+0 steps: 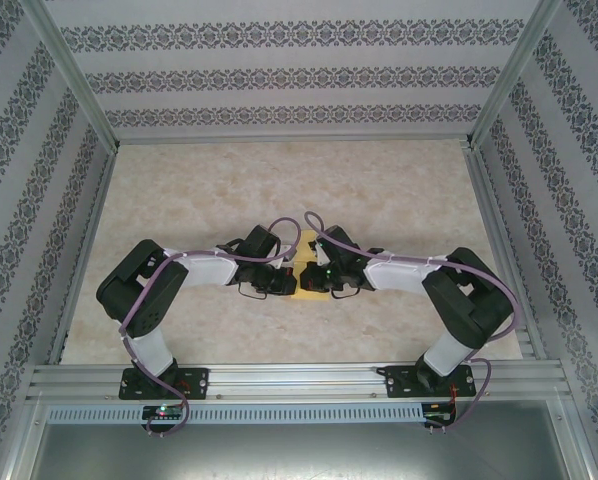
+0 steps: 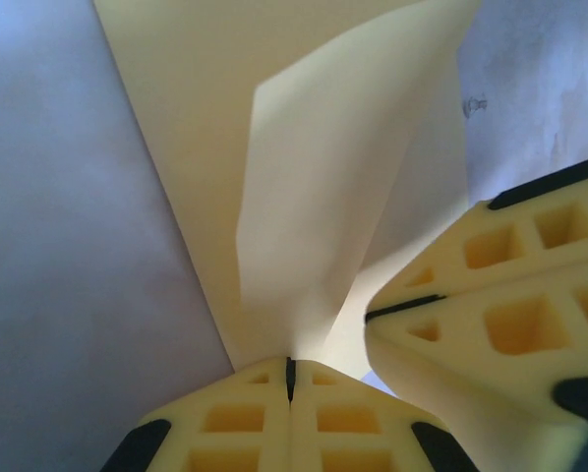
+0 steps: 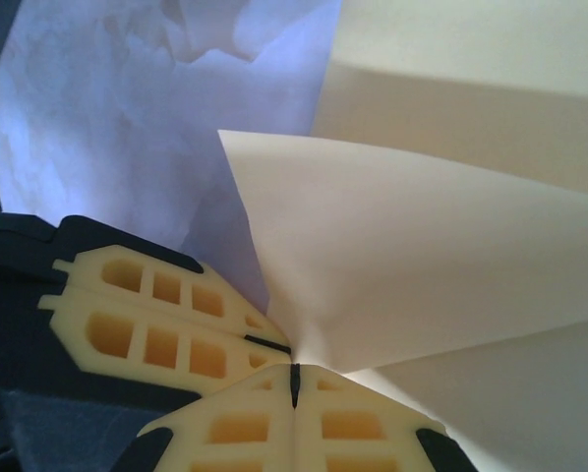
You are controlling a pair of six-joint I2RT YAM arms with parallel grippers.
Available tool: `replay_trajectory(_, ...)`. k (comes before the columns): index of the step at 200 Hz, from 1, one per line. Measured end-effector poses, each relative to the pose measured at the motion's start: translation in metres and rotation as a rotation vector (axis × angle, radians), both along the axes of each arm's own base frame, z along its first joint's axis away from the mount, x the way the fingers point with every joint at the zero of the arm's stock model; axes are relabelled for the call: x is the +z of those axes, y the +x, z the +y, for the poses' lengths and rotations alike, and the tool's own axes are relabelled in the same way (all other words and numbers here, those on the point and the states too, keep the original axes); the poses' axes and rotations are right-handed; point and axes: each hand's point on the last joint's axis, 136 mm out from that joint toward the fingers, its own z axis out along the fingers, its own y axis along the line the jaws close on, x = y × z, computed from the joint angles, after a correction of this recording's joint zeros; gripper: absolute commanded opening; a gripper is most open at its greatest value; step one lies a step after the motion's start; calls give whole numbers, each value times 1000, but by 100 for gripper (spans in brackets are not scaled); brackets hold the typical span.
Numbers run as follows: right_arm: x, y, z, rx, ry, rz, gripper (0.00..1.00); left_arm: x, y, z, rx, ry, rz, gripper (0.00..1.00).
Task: Fold a paper plane with a square sheet of paper (fold left side to right side)
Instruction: Fold the triangle a second time at the center of the table.
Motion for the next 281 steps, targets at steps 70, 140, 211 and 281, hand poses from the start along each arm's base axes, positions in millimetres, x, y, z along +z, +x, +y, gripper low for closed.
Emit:
replay_trajectory(70, -9, 4, 0, -17, -17, 8, 0, 0, 0, 0, -5, 7, -5, 6)
replay_trajectory(140, -14, 6, -1, -22, -42, 10, 0, 0, 0, 0, -11, 14, -12, 6)
replay_trajectory(211, -15, 14, -11, -25, -58, -2, 0, -1, 0, 0, -11, 15, -12, 6)
replay_trajectory(281, -15, 34, -33, -70, -78, -10, 0, 0, 1, 0, -8, 19, -18, 6)
